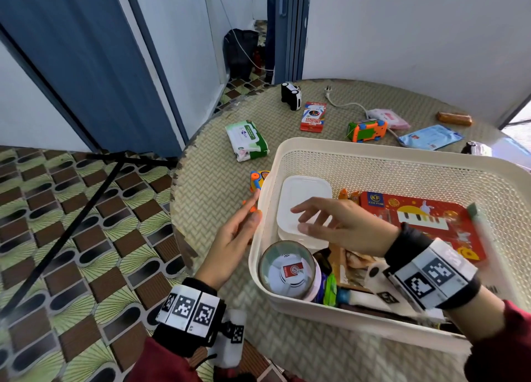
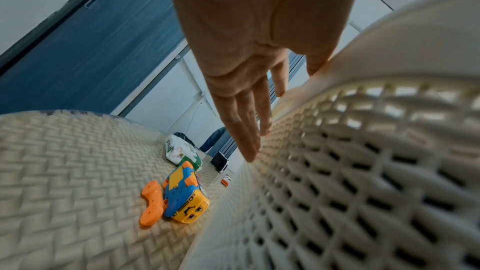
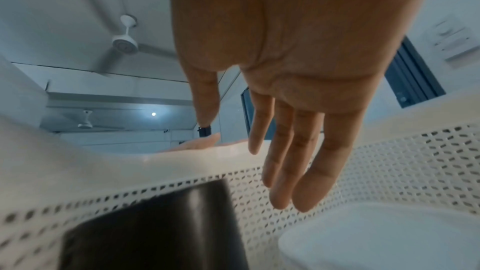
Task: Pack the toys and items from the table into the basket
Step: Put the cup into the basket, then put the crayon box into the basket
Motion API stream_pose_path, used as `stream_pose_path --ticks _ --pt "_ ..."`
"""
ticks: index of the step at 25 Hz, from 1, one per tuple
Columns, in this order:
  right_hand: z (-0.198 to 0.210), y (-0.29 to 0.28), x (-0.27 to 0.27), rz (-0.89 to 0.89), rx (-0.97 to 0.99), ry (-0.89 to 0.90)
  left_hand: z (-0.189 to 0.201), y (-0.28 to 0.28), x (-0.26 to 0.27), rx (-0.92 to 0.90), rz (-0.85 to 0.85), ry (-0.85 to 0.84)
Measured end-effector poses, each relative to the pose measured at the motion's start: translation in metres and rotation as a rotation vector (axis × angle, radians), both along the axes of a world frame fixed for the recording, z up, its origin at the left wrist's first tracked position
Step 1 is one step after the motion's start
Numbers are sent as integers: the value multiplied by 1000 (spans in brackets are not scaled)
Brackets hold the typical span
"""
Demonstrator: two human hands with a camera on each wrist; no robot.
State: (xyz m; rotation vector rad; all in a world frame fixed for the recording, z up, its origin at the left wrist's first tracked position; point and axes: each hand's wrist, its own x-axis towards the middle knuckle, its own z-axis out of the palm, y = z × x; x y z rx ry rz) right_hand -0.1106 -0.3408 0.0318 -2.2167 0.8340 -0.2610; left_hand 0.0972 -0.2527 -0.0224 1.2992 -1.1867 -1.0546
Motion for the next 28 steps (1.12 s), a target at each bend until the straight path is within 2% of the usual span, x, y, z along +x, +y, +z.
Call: stream_pose_path --ticks 4,7,13,16,20,23,28 --pt "26 -6 23 -69 -112 -54 17 -5 22 6 66 3" --pt "51 -5 60 -139 -209 -86 32 -8 57 -40 117 -68" --pt "84 20 165 -328 -143 -314 46 3 151 -63 182 -121" --pt "66 41 230 -353 -54 -352 43 15 208 -41 188 -134" --pt "23 49 294 -330 3 -255 31 26 280 13 187 -177" --pt "-14 47 325 -354 49 -167 15 32 329 80 183 -221" --pt "-75 34 329 -487 179 -5 -15 26 367 185 145 -236"
